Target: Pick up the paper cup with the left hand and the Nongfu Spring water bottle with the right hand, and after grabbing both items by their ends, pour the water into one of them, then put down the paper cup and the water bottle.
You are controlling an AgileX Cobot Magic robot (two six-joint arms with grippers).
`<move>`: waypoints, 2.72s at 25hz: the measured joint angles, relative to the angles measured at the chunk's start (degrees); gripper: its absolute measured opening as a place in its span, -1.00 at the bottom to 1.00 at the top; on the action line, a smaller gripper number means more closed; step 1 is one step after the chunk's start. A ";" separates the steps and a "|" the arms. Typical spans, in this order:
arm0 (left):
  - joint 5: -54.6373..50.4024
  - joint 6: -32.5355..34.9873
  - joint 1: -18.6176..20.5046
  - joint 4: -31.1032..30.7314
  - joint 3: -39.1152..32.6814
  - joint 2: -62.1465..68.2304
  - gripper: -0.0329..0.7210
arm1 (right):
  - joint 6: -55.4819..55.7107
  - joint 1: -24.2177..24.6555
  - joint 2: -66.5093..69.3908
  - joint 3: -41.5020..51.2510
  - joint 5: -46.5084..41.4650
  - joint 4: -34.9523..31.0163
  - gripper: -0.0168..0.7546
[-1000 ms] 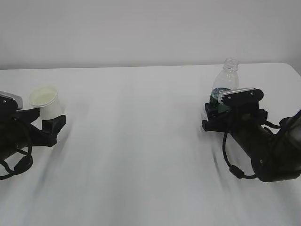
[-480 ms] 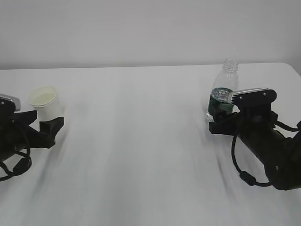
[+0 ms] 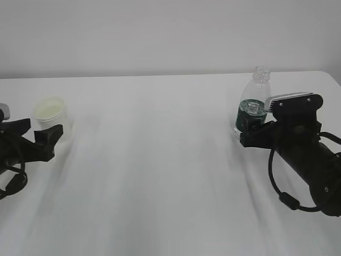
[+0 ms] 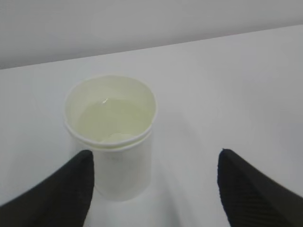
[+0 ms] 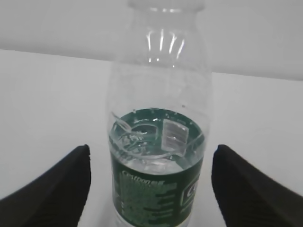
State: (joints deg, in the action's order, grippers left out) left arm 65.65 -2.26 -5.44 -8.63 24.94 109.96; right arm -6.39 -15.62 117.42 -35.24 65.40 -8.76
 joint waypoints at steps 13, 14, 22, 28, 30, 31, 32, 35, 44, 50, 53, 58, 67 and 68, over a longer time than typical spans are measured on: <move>-5.32 1.00 0.00 3.76 -2.35 -18.97 0.64 | 0.11 0.00 -5.68 1.73 -4.64 0.00 0.59; -6.99 1.00 0.00 4.00 -2.47 -20.96 0.64 | 0.11 0.00 -6.31 1.73 -5.18 0.00 0.59; -16.04 1.03 0.00 4.72 -2.69 -33.75 0.62 | -0.09 0.00 -10.89 1.76 -9.33 0.52 0.58; -23.43 1.13 0.00 4.87 -2.69 -41.60 0.60 | -0.41 0.00 -15.43 1.89 -13.47 1.26 0.58; -25.65 1.25 0.00 4.91 -2.73 -43.80 0.59 | -0.41 0.00 -17.28 2.03 -15.32 1.49 0.58; -26.66 1.25 0.00 4.91 -2.84 -44.70 0.59 | -0.41 0.00 -18.43 2.03 -16.32 1.63 0.58; -27.44 1.25 0.00 4.91 -2.82 -45.80 0.59 | -0.50 0.00 -19.67 2.03 -17.42 1.74 0.58; -29.39 1.38 0.00 5.00 -3.11 -48.95 0.59 | -1.44 0.00 -23.29 2.03 -20.00 1.87 0.58; -37.47 1.37 0.00 5.28 -3.11 -57.78 0.59 | -3.14 0.00 -33.08 2.26 -28.62 1.97 0.58; -43.50 1.37 0.00 5.64 -3.11 -64.43 0.59 | -3.79 0.00 -39.01 2.39 -36.19 1.97 0.58; -46.49 1.37 0.00 5.96 -3.11 -67.74 0.59 | -3.83 0.00 -41.82 2.39 -39.20 1.97 0.58; -52.83 1.40 0.00 6.36 -2.87 -72.20 0.59 | -3.92 0.00 -46.15 2.43 -45.19 1.97 0.58; -62.51 1.50 0.00 6.45 0.92 -74.48 0.59 | -5.29 0.00 -55.58 2.56 -54.50 2.08 0.58; -63.70 1.50 0.00 6.45 1.68 -74.60 0.59 | -5.55 0.00 -56.63 2.56 -55.41 2.08 0.58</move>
State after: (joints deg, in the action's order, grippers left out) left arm 1.95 -0.76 -5.44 -2.17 26.62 35.36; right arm -11.94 -15.62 60.79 -32.68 9.98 -6.68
